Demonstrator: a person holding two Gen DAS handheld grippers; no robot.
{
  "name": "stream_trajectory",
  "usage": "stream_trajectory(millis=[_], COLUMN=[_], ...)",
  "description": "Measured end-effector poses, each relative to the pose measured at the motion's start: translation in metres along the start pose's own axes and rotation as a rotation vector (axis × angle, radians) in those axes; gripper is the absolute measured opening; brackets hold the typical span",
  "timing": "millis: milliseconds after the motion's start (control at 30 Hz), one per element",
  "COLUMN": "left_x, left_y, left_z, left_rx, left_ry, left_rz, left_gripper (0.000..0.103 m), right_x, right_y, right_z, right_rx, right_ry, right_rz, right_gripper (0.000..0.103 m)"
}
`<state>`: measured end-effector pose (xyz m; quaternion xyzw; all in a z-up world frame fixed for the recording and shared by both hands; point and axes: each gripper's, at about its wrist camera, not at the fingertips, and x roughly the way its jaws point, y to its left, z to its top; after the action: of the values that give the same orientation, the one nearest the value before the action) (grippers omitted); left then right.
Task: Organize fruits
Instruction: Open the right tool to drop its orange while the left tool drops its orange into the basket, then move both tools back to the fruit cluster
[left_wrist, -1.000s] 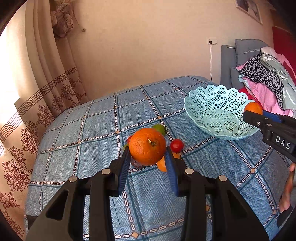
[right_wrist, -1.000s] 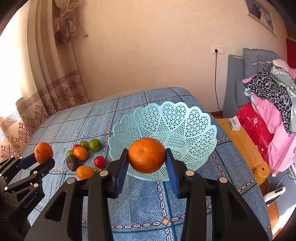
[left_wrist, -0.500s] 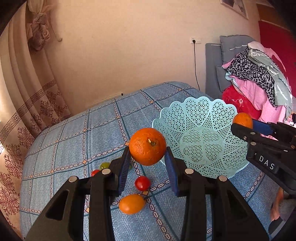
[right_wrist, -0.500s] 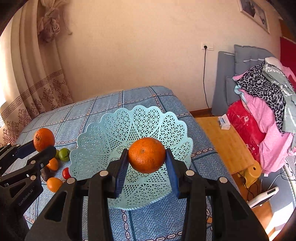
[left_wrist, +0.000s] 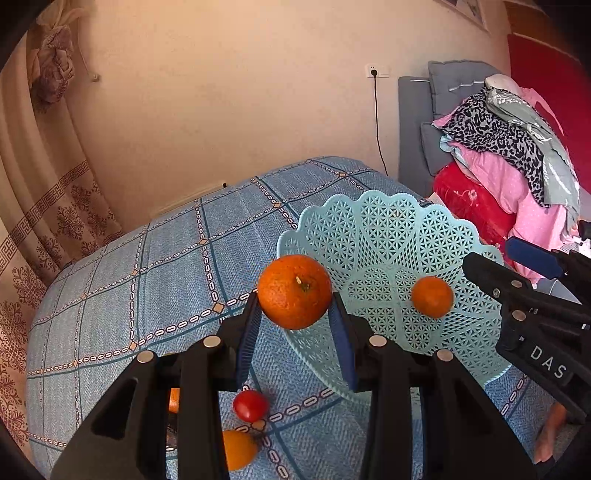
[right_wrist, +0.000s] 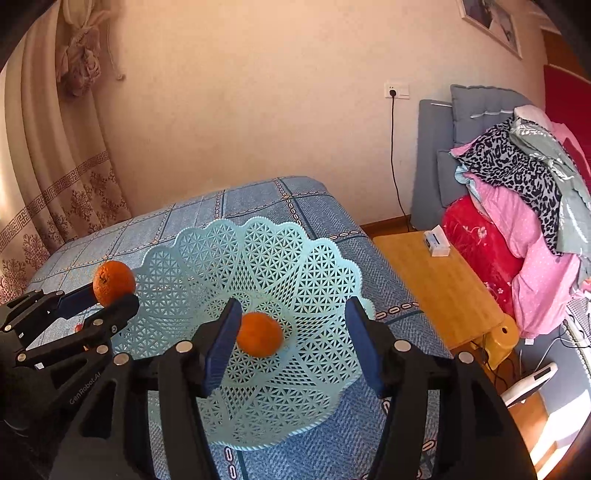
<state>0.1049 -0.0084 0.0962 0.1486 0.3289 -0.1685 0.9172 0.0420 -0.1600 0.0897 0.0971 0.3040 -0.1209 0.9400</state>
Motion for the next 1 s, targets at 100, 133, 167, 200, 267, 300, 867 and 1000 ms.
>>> stream_trajectory(millis=[100, 133, 167, 200, 267, 300, 867, 1000], left_x=[0.006, 0.008, 0.01, 0.011, 0.013, 0.015, -0.014, -0.022], left_y=[-0.002, -0.002, -0.003, -0.004, -0.005, -0.006, -0.008, -0.001], left_z=[0.001, 0.001, 0.001, 0.001, 0.001, 0.002, 0.004, 0.0], left_rx=[0.003, 0.003, 0.003, 0.002, 0.0, -0.001, 0.006, -0.011], left_ry=[0.001, 0.003, 0.006, 0.007, 0.01, 0.012, -0.098, -0.099], left_rz=[-0.006, -0.01, -0.016, -0.02, -0.03, -0.036, 0.024, 0.029], left_gripper=[0.039, 0.039, 0.039, 0.039, 0.039, 0.039, 0.094, 0.095], right_x=[-0.001, -0.001, -0.001, -0.001, -0.001, -0.001, -0.013, -0.018], right_y=[-0.002, -0.002, -0.003, -0.004, -0.007, -0.008, -0.013, -0.01], right_z=[-0.001, -0.001, -0.002, -0.002, -0.003, -0.003, -0.008, -0.011], right_rx=[0.006, 0.01, 0.016, 0.023, 0.036, 0.043, 0.092, 0.094], right_ry=[-0.017, -0.018, -0.019, -0.02, -0.023, -0.024, -0.039, -0.034], right_rz=[-0.021, -0.024, -0.027, -0.029, -0.034, -0.037, -0.035, -0.029], right_gripper=[0.059, 0.059, 0.059, 0.059, 0.059, 0.059, 0.064, 0.064])
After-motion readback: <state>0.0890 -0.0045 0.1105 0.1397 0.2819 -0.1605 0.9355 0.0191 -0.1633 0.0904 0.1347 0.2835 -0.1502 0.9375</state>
